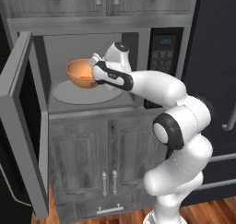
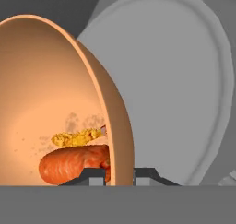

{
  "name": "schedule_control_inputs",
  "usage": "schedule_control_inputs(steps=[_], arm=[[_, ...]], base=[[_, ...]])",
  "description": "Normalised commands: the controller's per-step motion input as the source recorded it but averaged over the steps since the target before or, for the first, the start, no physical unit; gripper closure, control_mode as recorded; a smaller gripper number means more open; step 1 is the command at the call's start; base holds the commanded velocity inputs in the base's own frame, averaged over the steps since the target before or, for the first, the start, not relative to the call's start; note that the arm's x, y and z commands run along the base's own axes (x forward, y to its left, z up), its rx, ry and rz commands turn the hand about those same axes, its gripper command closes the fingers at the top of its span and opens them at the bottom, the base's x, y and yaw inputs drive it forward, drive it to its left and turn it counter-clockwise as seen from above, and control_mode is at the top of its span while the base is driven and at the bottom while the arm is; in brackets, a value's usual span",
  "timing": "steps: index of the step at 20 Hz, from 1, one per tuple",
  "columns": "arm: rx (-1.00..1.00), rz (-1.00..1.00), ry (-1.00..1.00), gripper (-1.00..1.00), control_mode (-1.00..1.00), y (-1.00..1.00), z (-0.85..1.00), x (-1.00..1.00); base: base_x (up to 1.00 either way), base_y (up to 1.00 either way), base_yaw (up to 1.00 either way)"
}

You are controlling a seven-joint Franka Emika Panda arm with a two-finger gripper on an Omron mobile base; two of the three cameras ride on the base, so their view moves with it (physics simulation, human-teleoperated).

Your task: The microwave is finished heating the shrimp and carrot. Take the bowl containing the food and place it on the dining counter.

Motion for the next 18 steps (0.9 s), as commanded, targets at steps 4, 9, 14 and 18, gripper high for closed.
schedule_control_inputs(steps=[4, 9, 14, 18], arm=[[0.02, 0.0, -0.14, 1.0, -1.0, -0.32, 0.0, -1.0], [0.05, 0.0, -0.33, 1.0, -1.0, -0.42, 0.09, -1.0], [0.05, 0.0, -0.08, 1.0, -1.0, -0.32, 0.41, -1.0], [0.02, 0.0, 0.03, 1.0, -1.0, -0.32, 0.47, -1.0]], base=[[0.0, 0.0, 0.0], [0.0, 0.0, 0.0], [0.0, 0.0, 0.0], [0.0, 0.0, 0.0]])
